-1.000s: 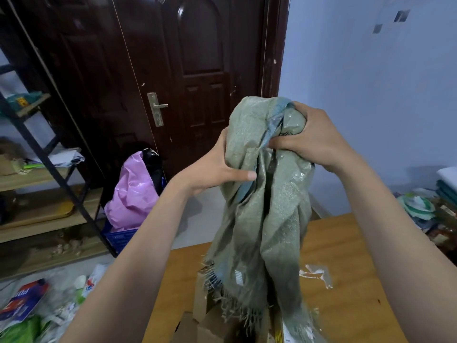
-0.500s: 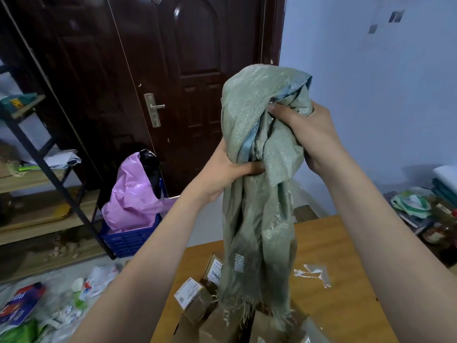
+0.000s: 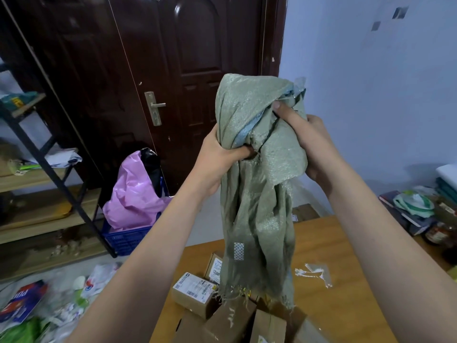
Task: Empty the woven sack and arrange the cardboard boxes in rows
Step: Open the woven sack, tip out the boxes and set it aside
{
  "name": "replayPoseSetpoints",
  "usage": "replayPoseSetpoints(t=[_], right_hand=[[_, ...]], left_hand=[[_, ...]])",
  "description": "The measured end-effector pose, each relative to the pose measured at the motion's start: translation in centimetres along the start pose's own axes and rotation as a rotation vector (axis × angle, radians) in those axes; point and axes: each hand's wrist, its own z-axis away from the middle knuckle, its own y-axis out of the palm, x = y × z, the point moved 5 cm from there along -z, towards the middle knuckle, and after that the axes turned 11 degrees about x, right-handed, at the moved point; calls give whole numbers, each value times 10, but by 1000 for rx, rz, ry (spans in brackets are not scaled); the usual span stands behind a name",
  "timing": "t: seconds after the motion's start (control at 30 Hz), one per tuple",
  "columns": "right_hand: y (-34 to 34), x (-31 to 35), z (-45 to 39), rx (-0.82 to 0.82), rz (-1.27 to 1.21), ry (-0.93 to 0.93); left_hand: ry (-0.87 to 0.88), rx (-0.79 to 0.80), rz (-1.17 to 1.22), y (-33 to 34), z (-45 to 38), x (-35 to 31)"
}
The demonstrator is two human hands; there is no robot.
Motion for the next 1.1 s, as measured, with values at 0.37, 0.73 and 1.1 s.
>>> replayPoseSetpoints(t=[0.37, 0.73, 1.1], right_hand=[[4, 9, 0, 13, -89, -71], [7, 8, 1, 27, 52, -15], [15, 17, 0, 484, 672, -203]], left_hand=[[5, 93, 102, 12, -6, -22], [84, -25, 110, 3, -4, -34], [61, -54, 73, -1, -6, -30]])
